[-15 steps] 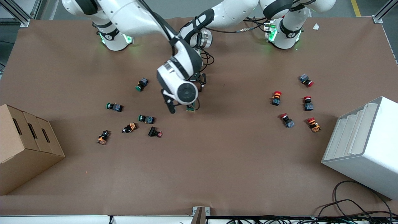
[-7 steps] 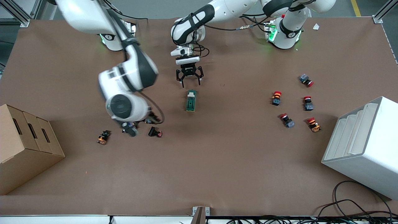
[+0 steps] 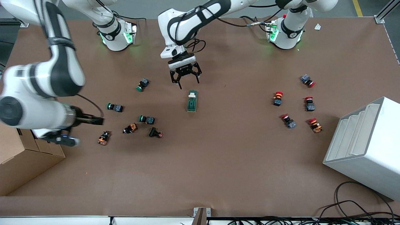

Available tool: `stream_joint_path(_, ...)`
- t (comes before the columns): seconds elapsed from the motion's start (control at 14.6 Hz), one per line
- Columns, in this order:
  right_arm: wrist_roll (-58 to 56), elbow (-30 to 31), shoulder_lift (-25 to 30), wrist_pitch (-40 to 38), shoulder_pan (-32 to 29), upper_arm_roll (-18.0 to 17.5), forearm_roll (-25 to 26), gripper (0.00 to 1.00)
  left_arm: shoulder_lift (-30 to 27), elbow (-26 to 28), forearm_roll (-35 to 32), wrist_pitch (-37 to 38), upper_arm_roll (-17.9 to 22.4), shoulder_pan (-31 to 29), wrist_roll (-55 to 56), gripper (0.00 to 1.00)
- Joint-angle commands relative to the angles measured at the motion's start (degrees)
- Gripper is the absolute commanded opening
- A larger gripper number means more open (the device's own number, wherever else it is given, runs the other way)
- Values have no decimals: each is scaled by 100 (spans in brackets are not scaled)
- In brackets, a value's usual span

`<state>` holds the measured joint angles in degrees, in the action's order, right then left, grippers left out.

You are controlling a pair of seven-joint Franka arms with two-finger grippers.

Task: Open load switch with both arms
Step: 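Lift the left gripper off the switch while the right gripper withdraws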

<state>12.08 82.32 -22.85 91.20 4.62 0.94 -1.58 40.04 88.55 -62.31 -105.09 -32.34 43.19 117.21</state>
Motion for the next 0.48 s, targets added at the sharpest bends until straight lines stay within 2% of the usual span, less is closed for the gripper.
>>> stream_joint_path(0.0,-1100,206,316,47,-522,-138,245,100,-426,-302,788,33,-44,-502,-635,100)
stream_joint_path(0.14,-1391,197,386,38,-717,-138,273,100,-654,-558,1385,42,-44,-881,-1398,100)
stream_joint_path(0.27,-1410,188,474,38,-691,-69,281,100,-1093,-559,2053,103,-35,-1372,-2181,100)
stream_joint_path(0.41,-1393,188,544,21,-438,238,273,100,-1340,-567,2398,339,-35,-1759,-2805,100)
